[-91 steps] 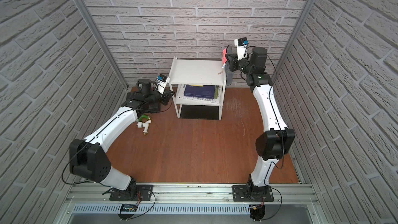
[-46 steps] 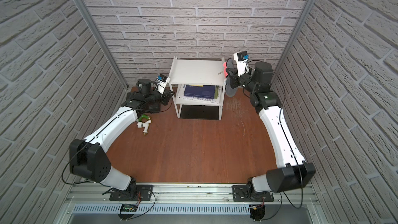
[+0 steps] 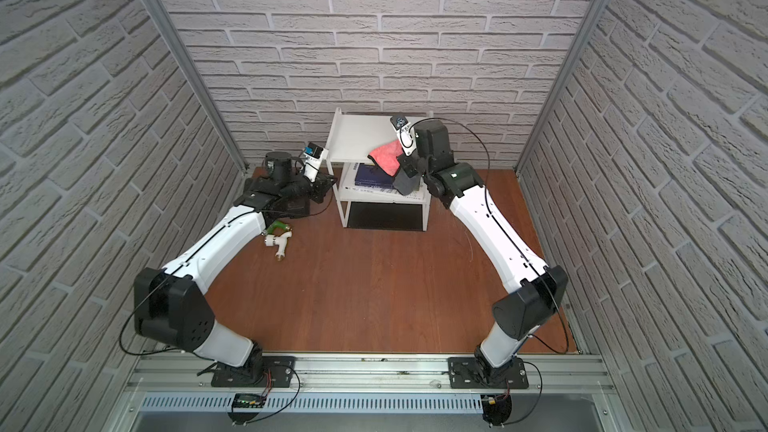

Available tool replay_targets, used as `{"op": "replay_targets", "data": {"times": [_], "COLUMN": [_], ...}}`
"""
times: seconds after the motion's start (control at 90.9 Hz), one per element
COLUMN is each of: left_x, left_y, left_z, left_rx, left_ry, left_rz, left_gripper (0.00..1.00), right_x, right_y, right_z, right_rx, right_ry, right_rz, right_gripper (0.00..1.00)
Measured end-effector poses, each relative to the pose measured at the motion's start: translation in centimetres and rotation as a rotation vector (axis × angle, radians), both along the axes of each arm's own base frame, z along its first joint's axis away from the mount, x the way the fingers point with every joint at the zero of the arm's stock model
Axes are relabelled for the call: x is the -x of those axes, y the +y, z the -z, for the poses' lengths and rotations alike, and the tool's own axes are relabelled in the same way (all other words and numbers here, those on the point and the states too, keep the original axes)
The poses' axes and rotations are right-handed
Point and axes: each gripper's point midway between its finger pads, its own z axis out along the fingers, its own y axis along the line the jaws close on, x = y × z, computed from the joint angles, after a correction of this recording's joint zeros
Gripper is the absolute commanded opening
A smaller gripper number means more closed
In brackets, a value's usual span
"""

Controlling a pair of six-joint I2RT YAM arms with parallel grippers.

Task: Wipe the bookshelf clean with a cloth
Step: Wipe the dust from the shelf.

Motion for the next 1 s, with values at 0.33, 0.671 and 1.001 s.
{"op": "replay_targets", "data": {"times": [0.33,0.671,1.001], "left_x": [0.0,0.1,0.1], "left_y": [0.0,-0.2,-0.2], "left_z": [0.1,0.2,0.1], "left_rx": [-0.001,0.004,-0.003], "left_ry": [0.001,0.006,-0.002], "left_rz": [0.005,0.018,0.020], "left_gripper": [0.00,0.00,0.00], "right_x": [-1.8,-4.2,-3.0], "right_y": [-2.5,-3.1,-4.5], "right_z": [-0.1,-0.1,0.0], "right_rx": [0.348,0.467,0.451], "right_ry": [0.000,0.005,0.043], "right_rz": [0.172,0.209,0.190], "right_gripper": [0.03,0.03,0.03]}}
